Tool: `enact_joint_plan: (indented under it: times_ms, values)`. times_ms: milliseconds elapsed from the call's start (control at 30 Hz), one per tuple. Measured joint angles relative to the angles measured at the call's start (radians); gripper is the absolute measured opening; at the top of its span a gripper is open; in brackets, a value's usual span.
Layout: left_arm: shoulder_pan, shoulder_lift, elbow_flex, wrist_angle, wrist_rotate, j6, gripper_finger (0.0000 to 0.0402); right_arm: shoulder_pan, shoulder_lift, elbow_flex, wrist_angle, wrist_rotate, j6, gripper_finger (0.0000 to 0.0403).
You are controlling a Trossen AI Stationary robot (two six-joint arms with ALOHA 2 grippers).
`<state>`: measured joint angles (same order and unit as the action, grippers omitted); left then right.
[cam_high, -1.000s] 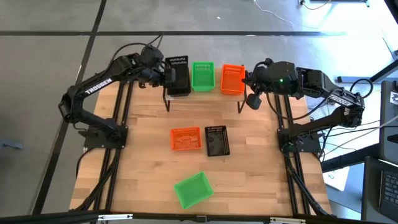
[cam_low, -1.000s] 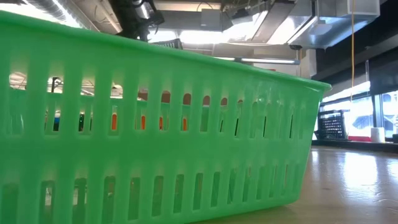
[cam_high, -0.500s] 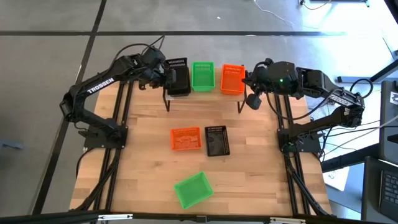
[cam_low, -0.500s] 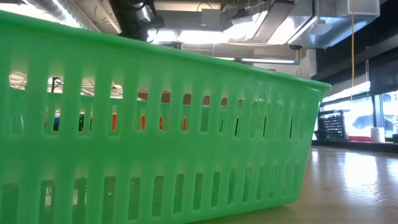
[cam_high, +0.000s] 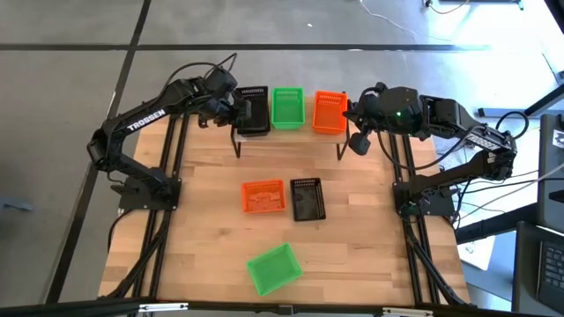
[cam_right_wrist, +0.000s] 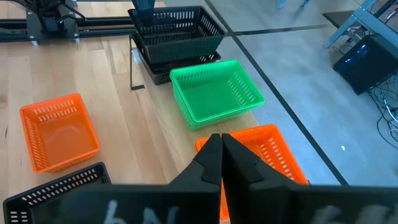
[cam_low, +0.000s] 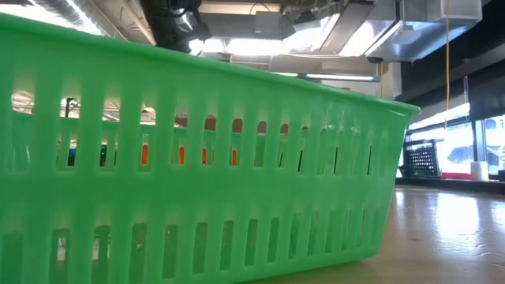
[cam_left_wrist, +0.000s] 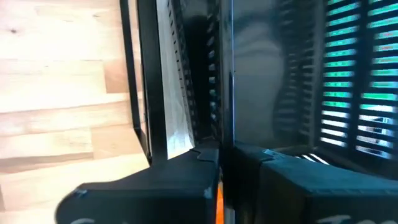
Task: Stack baskets on shelf by color
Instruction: Stack the bottom black bin on top of the other black bin on the shelf
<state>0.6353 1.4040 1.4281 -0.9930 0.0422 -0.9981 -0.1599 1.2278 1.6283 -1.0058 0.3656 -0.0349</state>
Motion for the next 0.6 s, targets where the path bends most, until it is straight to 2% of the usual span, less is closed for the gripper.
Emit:
enact_joint_plan:
  times_ms: [300, 600]
  values:
    - [0.000, 0.000, 0.000, 0.000, -0.002, 0.014, 0.0062, 0.000, 0.000, 0.000, 0.002, 0.000, 0.003, 0.0000]
    - [0.013, -0.056, 0.001, 0.006, -0.068, 0.164, 0.0060, 0.000, 0.000, 0.000, 0.004, -0.004, -0.014, 0.0000]
